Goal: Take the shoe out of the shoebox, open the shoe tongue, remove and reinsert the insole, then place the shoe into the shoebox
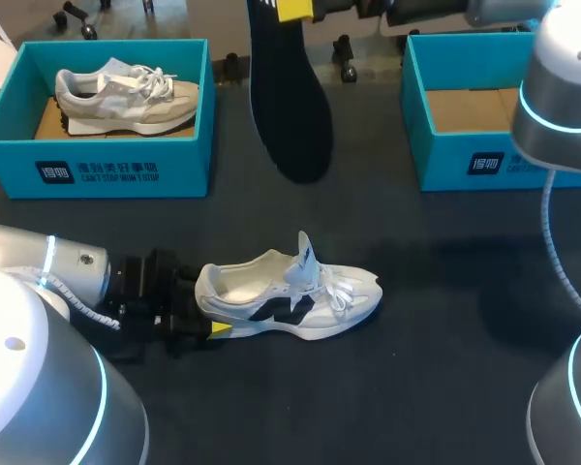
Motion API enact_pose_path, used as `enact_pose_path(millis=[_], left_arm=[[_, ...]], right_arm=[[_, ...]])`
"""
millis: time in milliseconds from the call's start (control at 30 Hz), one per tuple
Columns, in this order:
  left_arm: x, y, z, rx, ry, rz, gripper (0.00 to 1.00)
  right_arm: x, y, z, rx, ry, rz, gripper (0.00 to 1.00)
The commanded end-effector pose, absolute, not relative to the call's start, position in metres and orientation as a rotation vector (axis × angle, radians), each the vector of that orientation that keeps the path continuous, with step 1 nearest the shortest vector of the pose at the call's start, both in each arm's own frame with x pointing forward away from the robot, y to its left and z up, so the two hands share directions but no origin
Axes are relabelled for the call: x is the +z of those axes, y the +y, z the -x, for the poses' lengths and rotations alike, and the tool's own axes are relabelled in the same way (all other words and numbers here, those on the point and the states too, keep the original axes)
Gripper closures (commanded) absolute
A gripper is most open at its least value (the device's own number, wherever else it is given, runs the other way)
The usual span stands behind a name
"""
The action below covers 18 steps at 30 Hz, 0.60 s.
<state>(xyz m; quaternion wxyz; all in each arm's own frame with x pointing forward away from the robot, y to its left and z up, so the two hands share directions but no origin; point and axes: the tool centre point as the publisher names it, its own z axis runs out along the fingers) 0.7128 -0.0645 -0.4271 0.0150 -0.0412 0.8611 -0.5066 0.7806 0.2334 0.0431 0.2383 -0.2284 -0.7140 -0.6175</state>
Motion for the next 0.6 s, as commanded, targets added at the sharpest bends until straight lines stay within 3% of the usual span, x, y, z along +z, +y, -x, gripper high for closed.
enact_pose_path(millis=[33, 600], left_arm=[[-0.432, -0.068, -0.715, -1.571, 2.685, 0.128, 1.00], [-0.432, -0.068, -0.715, -1.571, 2.685, 0.128, 1.00]], right_arm=[[0.051, 0.233, -0.769, -1.682, -1.997, 0.683, 1.00], [0.048, 0.235, -0.720, -1.659, -1.978, 0.805, 1.00]])
